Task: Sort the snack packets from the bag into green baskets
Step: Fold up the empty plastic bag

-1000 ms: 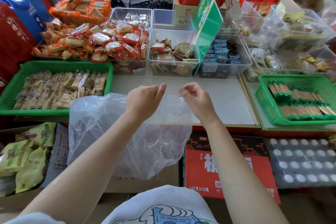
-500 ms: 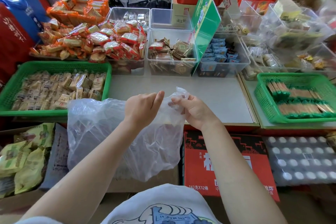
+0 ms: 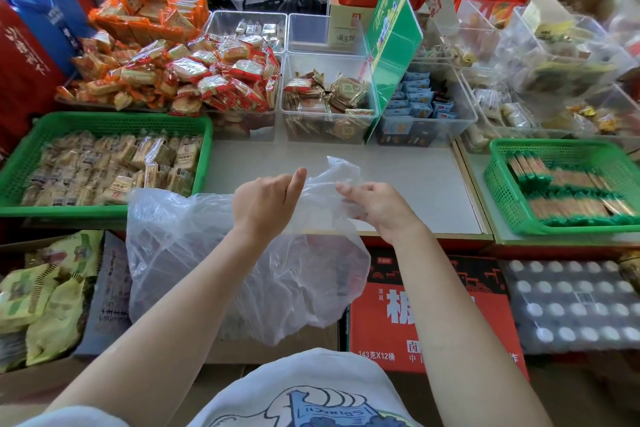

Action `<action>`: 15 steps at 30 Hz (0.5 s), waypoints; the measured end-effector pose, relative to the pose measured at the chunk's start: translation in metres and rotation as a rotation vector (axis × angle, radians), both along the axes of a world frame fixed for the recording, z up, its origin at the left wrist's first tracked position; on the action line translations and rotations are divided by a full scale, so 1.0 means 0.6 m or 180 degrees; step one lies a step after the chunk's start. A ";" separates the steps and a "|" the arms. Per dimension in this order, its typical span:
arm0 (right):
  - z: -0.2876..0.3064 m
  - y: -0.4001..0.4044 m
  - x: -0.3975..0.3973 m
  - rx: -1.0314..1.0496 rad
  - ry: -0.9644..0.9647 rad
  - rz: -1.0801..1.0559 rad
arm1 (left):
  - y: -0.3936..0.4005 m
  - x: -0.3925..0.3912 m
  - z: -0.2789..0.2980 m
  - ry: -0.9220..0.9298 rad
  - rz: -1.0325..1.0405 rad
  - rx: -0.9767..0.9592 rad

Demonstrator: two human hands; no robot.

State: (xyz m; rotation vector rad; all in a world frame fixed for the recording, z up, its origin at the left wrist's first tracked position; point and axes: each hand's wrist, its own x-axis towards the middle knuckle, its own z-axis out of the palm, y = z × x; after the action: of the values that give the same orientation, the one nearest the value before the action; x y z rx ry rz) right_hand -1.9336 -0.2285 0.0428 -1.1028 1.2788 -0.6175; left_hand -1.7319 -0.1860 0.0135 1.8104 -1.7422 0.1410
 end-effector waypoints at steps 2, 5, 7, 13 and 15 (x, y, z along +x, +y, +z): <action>-0.001 -0.005 -0.006 0.0142 -0.0761 -0.0477 | 0.000 0.003 0.001 -0.0009 0.0008 0.0023; -0.006 -0.011 -0.013 -0.0194 -0.0443 -0.0954 | 0.002 0.008 0.002 -0.0024 0.0062 0.0018; -0.013 -0.013 -0.018 -0.0694 0.0374 -0.0896 | 0.003 0.008 0.003 -0.0035 0.0065 0.0021; 0.014 0.000 -0.002 0.0266 -0.0795 -0.0395 | 0.001 -0.008 0.004 -0.0018 0.0112 0.0020; 0.006 0.009 0.012 0.0399 -0.1198 -0.0510 | -0.003 -0.013 0.006 0.0003 0.0160 0.0090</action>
State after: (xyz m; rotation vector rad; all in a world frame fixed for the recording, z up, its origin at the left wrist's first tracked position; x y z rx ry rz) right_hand -1.9261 -0.2234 0.0463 -0.7426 1.0665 -0.8114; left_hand -1.7400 -0.1877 0.0173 1.8751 -1.7068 0.1365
